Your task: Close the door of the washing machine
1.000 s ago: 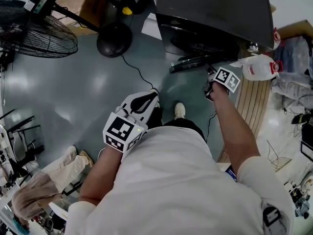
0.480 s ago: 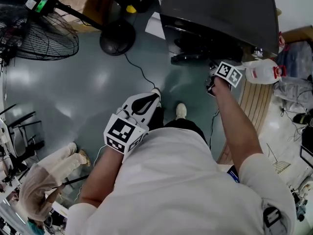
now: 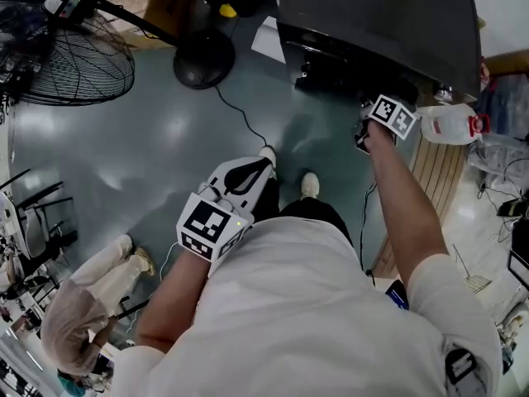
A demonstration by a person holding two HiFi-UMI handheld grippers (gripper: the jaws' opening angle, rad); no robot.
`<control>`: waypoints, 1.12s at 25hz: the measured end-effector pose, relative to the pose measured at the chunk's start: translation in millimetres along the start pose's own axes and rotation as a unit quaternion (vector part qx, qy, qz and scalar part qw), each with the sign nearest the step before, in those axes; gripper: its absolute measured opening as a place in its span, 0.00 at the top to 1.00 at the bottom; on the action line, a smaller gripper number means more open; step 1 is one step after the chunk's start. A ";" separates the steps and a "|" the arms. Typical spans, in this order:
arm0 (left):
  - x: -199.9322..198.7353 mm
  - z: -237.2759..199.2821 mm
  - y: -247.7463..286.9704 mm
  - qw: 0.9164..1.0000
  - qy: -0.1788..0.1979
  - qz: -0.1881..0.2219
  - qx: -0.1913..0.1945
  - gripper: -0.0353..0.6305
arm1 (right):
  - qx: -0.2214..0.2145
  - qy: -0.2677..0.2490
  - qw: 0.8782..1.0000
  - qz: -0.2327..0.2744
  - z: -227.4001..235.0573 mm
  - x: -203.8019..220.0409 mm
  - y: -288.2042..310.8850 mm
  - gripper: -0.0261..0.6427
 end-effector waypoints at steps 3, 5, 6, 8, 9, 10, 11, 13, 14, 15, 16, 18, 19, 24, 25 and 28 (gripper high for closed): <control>-0.9 -0.2 1.3 1.000 -0.001 -0.002 0.000 0.91 | 0.013 -0.003 1.000 0.007 2.8 -6.9 4.3 0.95; -1.0 -0.4 1.5 1.000 -0.002 -0.003 -0.001 0.91 | 0.015 -0.003 1.000 0.010 3.9 -10.1 7.3 0.95; -1.0 -0.8 1.3 1.000 -0.003 -0.003 -0.003 0.91 | 0.015 -0.005 1.000 0.010 3.5 -11.6 8.9 0.95; -1.0 -1.4 1.5 1.000 -0.004 -0.004 -0.006 0.91 | 0.015 -0.011 1.000 0.010 2.9 -15.1 11.0 0.95; -0.8 -1.3 1.7 1.000 -0.005 -0.005 -0.007 0.91 | 0.014 -0.012 1.000 0.011 3.0 -15.8 11.3 0.95; -0.6 -1.0 1.7 1.000 -0.005 -0.006 -0.009 0.91 | 0.014 -0.012 1.000 0.011 3.2 -15.5 11.1 0.95; -0.5 -0.6 1.8 1.000 -0.006 -0.006 -0.009 0.91 | 0.015 -0.009 1.000 0.012 3.2 -14.9 10.7 0.95; -1.2 -0.3 2.6 1.000 -0.006 -0.007 -0.008 0.91 | 0.021 -0.003 1.000 0.014 2.5 -15.6 10.5 0.95; -1.9 -0.7 3.1 1.000 -0.006 -0.007 -0.008 0.91 | 0.024 -0.004 1.000 0.015 1.4 -16.6 11.1 0.95; -2.6 -1.3 3.6 1.000 -0.006 -0.007 -0.007 0.91 | 0.026 -0.006 1.000 0.015 0.1 -17.1 11.9 0.94; -3.1 -1.7 4.2 1.000 -0.006 -0.007 -0.007 0.91 | 0.026 -0.008 1.000 0.014 -0.6 -17.1 12.4 0.94; -4.1 -1.2 6.1 1.000 -0.007 -0.008 -0.006 0.91 | 0.025 -0.014 1.000 0.013 0.0 -16.7 12.3 0.94; -4.4 -0.6 7.1 1.000 -0.007 -0.009 -0.004 0.91 | 0.025 -0.016 0.999 0.013 0.5 -16.8 12.1 0.94; -1.4 1.8 10.8 1.000 -0.006 -0.013 0.001 0.91 | 0.031 -0.012 0.999 0.019 -1.2 -16.3 13.4 0.95; -1.0 2.7 11.2 1.000 -0.005 -0.012 0.002 0.91 | 0.031 -0.013 0.999 0.019 -0.7 -16.0 13.4 0.95; -0.3 3.2 10.4 1.000 -0.003 -0.010 0.004 0.91 | 0.030 -0.020 0.999 0.017 0.2 -16.2 14.3 0.95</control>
Point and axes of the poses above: the fingertips, and each gripper's own axes: y forward along the fingers, z to its right, x out of its underside, the point moved 8 cm from there along -y, backward along the fingers, and after that the axes turned 5 degrees about z, right-handed, at the moved point
